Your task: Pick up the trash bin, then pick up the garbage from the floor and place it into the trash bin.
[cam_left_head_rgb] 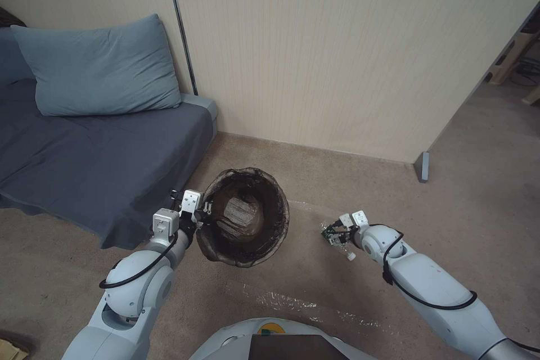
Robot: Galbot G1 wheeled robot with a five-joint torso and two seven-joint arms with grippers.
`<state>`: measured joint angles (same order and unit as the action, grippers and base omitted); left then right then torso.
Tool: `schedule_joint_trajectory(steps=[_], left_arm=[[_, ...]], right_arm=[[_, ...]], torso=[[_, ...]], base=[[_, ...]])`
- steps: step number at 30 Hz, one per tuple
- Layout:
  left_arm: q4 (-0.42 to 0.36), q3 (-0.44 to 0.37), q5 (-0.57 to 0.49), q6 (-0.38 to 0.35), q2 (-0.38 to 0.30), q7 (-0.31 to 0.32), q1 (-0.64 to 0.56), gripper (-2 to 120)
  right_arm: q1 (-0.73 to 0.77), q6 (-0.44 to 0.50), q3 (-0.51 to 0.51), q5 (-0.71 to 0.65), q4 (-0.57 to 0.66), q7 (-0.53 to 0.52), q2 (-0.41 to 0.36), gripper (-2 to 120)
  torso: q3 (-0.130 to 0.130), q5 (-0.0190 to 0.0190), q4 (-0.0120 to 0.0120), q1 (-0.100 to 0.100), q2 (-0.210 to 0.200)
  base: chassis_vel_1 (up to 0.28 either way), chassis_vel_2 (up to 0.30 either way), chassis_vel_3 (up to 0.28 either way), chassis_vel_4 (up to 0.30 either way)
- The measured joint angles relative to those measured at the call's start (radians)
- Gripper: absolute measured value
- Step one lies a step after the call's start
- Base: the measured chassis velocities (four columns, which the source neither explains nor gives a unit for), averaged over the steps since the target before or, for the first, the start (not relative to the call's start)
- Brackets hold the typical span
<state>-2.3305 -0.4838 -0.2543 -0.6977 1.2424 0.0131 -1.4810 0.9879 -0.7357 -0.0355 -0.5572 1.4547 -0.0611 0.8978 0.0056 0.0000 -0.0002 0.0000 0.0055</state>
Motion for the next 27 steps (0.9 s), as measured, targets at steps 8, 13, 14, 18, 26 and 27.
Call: schedule_joint_trajectory(steps=[8,13,14,18,26,27], left_arm=[[0.002,0.0,0.0,0.001,0.001,-0.002,0.003,2],[0.003,-0.007,0.0,0.003,0.003,-0.004,0.003,2],[0.003,-0.007,0.0,0.003,0.003,-0.004,0.003,2],[0.003,-0.011,0.0,0.004,0.003,-0.006,0.003,2],[0.004,-0.013,0.0,0.005,0.005,-0.009,0.006,2],[0.004,-0.013,0.0,0.005,0.005,-0.009,0.006,2]], right_arm=[[-0.042,0.0,0.042,0.002,-0.044,0.005,0.013,100],[-0.065,0.002,0.059,0.016,-0.1,0.026,0.026,100],[-0.065,0.002,0.059,0.016,-0.1,0.026,0.026,100],[-0.07,0.017,0.062,0.033,-0.137,0.04,0.031,100],[-0.093,0.042,0.078,0.068,-0.215,0.06,0.052,100],[-0.093,0.042,0.078,0.068,-0.215,0.06,0.052,100]], torso=[[0.0,-0.0001,0.0002,0.0,0.0],[0.0,0.0,0.0001,0.0,0.0],[0.0,0.0,0.0001,0.0,0.0],[0.0,0.0,-0.0002,0.0,0.0],[0.0,0.0,-0.0002,0.0,0.0],[0.0,0.0,-0.0002,0.0,0.0]], base=[[0.0,0.0,0.0,0.0],[0.0,0.0,0.0,0.0],[0.0,0.0,0.0,0.0],[0.0,0.0,0.0,0.0],[0.0,0.0,0.0,0.0],[0.0,0.0,0.0,0.0]])
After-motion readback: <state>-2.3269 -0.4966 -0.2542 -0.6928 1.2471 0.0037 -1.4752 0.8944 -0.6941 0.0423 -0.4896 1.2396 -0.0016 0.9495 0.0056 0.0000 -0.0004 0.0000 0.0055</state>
